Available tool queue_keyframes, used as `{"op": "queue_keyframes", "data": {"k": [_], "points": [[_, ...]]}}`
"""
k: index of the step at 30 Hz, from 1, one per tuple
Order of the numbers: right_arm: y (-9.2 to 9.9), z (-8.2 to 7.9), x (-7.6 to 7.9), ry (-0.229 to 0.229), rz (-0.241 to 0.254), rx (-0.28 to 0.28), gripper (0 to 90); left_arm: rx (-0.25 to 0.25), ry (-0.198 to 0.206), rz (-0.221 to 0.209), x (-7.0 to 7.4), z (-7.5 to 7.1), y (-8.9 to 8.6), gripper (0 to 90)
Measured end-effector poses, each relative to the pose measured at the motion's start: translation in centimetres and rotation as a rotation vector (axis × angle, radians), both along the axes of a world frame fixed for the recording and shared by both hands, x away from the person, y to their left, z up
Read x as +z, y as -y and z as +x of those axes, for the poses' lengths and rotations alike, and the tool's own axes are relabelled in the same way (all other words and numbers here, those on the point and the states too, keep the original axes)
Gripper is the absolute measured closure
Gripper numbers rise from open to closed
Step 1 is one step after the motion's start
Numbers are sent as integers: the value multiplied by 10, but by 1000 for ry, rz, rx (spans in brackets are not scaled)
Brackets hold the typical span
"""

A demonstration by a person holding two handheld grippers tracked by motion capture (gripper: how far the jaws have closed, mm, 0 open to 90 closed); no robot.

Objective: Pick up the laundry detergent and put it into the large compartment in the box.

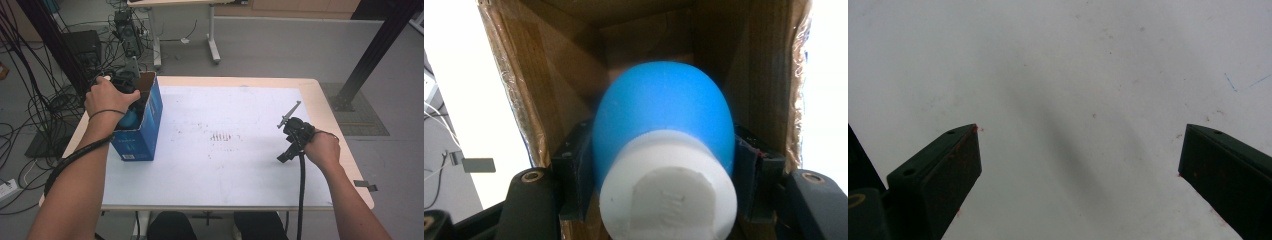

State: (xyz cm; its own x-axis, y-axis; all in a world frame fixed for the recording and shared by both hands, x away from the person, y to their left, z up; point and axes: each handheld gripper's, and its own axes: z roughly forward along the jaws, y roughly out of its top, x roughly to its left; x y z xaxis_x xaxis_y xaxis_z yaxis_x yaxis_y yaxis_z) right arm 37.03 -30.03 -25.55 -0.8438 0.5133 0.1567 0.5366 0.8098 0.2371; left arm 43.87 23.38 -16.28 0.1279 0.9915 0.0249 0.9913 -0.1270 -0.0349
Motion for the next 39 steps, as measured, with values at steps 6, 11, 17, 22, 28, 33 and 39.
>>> {"op": "queue_keyframes", "data": {"k": [6,11,17,22,28,33,39], "points": [[0,0,0,1,0,0,35,1,1,-2,0,0,-1,375],[0,0,0,2,-1,0,35,3,1,-4,0,-1,-2,375],[0,0,0,3,2,1,35,3,0,0,0,0,0,375],[0,-1,0,4,1,0,35,5,2,1,0,-1,1,375],[0,-1,1,5,2,-2,36,5,3,-3,0,-1,0,375],[0,-1,1,5,-1,-1,35,11,6,-10,0,-2,-3,375],[-1,-2,1,10,2,0,36,8,4,-5,0,-1,-2,375]]}}
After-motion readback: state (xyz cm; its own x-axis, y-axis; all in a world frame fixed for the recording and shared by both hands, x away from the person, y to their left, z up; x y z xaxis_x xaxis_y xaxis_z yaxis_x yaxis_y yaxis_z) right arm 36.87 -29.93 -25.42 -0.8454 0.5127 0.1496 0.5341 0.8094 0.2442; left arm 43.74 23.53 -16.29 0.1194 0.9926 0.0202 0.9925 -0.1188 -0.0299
